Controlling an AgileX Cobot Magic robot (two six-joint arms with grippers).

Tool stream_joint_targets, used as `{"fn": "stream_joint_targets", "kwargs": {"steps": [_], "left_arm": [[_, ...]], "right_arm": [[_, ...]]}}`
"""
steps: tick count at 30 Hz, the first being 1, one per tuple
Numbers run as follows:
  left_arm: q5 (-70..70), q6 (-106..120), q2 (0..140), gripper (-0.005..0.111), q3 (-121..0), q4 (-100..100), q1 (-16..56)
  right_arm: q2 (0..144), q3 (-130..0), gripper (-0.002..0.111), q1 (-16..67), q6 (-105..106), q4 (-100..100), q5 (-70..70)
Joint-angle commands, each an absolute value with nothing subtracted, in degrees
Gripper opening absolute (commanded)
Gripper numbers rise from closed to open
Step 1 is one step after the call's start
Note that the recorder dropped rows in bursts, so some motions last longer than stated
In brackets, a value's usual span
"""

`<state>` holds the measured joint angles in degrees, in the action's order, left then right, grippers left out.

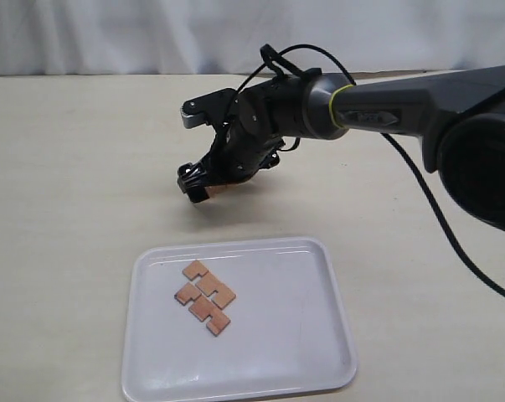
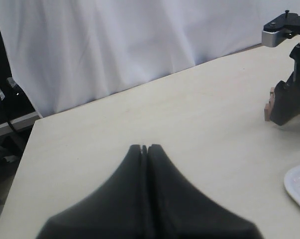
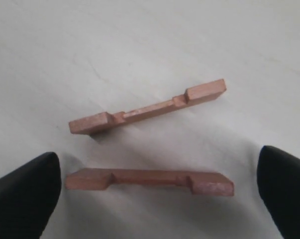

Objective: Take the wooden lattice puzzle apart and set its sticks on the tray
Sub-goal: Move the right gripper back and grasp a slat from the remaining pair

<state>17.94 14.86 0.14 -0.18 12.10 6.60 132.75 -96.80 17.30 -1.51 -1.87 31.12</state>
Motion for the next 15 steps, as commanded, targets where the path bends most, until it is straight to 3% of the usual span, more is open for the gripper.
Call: {"fn": "stream_joint_targets", "kwargs": {"steps": [1, 15], "left_arm": [[17.41, 15.16, 0.0, 0.0, 0.0, 12.22, 6.0], [17.41, 15.16, 0.0, 0.0, 0.0, 12.22, 6.0]], "right_arm": [[132.58, -97.3, 0.108, 16.99, -2.76, -2.11, 29.85], [132.58, -97.3, 0.108, 17.43, -6.89, -2.11, 30.32]]}}
